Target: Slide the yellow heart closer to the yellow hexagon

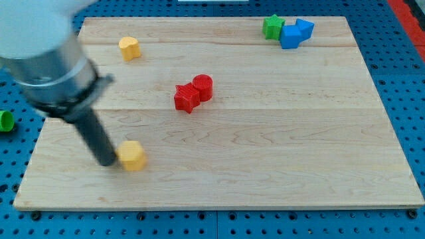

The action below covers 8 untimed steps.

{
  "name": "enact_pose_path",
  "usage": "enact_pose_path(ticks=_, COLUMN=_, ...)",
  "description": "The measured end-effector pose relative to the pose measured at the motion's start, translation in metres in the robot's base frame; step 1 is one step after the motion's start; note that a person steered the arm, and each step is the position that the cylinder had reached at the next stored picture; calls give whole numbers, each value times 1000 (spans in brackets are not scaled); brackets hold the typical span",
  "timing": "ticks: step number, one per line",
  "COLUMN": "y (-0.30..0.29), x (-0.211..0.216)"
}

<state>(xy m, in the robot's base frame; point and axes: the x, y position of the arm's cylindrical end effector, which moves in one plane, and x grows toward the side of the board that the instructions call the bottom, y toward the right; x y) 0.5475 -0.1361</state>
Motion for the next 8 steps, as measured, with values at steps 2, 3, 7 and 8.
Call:
enact_pose_path(ticks=2, y=51, x=-35)
enact_pose_path(ticks=3, y=73, x=-1)
enact_pose_path(ticks=7, y=-96, x=-269)
enact_pose_path(ticks=8, y=-17, x=-267)
